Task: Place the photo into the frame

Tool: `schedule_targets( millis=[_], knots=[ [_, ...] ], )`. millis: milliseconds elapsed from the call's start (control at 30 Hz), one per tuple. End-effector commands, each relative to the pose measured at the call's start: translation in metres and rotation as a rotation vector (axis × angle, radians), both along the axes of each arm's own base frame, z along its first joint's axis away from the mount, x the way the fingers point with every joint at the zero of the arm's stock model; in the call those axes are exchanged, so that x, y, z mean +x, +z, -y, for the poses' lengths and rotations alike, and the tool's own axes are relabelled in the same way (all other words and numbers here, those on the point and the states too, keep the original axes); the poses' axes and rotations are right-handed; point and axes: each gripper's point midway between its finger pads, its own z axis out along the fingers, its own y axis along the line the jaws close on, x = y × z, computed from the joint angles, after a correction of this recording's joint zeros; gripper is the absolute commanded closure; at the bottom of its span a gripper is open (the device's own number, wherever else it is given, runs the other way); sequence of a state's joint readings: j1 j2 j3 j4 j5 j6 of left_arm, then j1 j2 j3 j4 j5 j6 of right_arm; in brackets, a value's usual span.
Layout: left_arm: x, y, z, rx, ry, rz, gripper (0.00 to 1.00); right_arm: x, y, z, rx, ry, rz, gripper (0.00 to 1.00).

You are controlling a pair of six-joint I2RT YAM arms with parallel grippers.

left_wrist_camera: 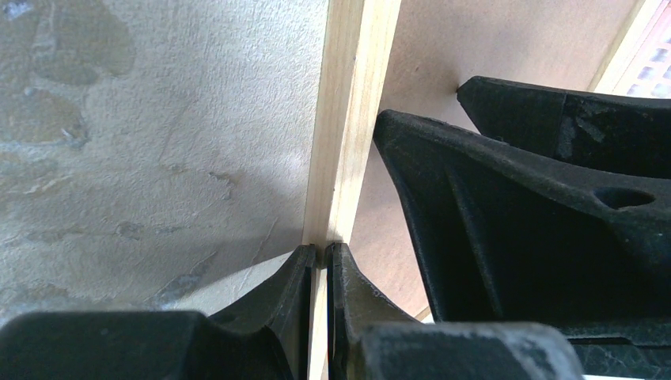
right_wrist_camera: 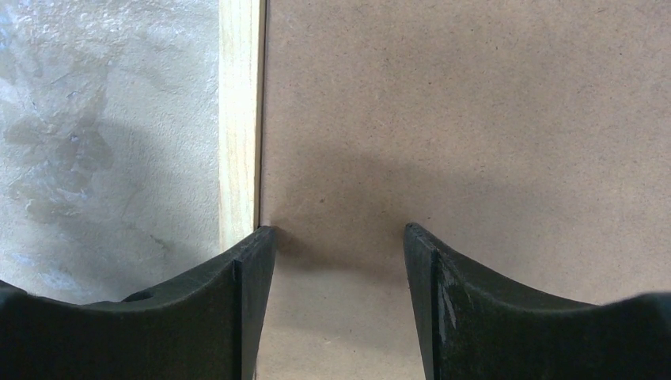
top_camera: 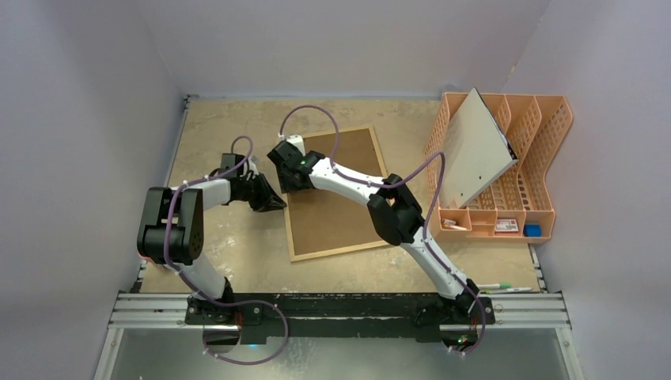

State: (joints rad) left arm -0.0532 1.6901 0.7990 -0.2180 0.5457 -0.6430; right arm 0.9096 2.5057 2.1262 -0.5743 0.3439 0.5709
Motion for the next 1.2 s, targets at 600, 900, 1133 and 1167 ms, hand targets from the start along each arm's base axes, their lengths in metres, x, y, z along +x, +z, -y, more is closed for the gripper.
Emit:
schedule_targets(
  millis=[600, 900, 1133, 1167],
  knots=[
    [-0.041, -0.018, -0.016, 0.138, -0.049, -0.169, 0.92, -0.023, 0.005, 0.027, 0.007, -0.036, -0.122, 0.63],
    [-0.037, 0.002, 0.001, 0.026, -0.077, -0.093, 0.78, -0.083, 0.032, 0.045, 0.137, 0.057, -0.204, 0.45],
    [-0.049, -0.006, 0.003, 0.004, -0.063, -0.117, 0.68, -0.143, 0.024, 0.037, 0.172, 0.2, -0.263, 0.27],
    [-0.051, -0.008, 0.003, 0.005, -0.059, -0.126, 0.68, -0.148, 0.022, 0.033, 0.164, 0.215, -0.267, 0.25]
  ],
)
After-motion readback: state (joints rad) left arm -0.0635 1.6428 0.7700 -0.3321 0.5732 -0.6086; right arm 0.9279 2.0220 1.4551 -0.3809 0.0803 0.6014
